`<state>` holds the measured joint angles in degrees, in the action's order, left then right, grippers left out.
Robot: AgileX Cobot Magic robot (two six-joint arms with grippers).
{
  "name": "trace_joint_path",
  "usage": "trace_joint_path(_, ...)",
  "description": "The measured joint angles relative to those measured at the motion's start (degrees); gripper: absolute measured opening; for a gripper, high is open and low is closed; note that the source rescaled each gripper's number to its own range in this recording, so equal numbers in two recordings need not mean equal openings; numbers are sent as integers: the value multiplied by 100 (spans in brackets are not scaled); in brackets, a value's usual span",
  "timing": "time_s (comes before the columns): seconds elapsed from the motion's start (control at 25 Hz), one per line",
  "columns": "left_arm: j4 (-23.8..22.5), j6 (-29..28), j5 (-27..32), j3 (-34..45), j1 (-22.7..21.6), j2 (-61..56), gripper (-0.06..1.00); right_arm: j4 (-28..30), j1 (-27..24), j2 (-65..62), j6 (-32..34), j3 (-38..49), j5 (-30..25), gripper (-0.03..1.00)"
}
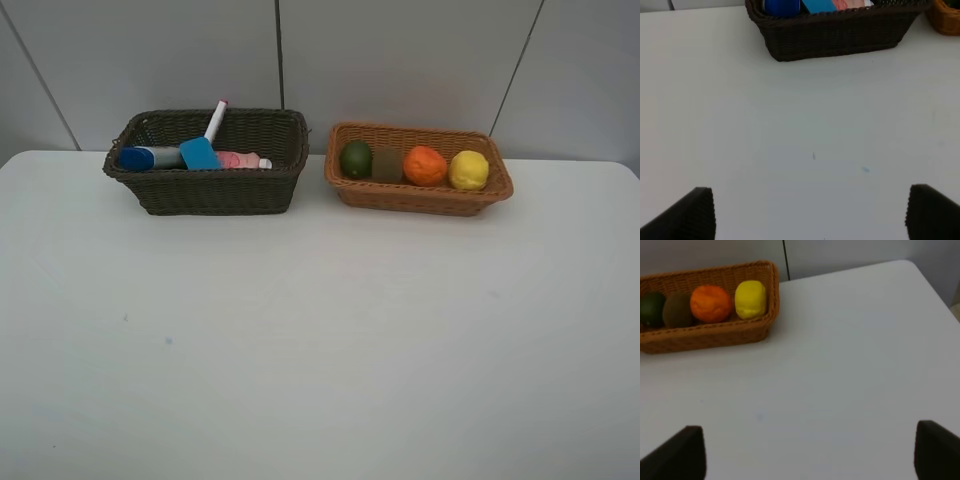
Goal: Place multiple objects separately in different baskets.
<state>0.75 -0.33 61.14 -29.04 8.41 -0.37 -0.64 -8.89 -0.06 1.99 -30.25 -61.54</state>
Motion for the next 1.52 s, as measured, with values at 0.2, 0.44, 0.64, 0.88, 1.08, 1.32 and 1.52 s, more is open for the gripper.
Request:
trace_joint_path(0.2,0,0,0,0,0,0,100,-103,0,-11,-199,31,7,97)
trace_joint_path(0.44,0,33,0,0,0,0,100,-173,236,-11,-285,31,7,97)
trace_joint_path(0.64,0,0,0,0,0,0,100,-142,271,-11,-246,31,7,97)
trace_joint_path(0.88,0,0,0,0,0,0,100,-194,271,-11,12,31,19,97)
trace_joint_path(1.08,0,0,0,0,0,0,100,-195,271,-11,27,31,19,97)
trace_joint_path(1.32,0,0,0,0,0,0,100,-199,271,-11,27,31,23,97)
trace_joint_path(1.52,0,0,0,0,0,0,100,-199,271,-11,27,31,23,97)
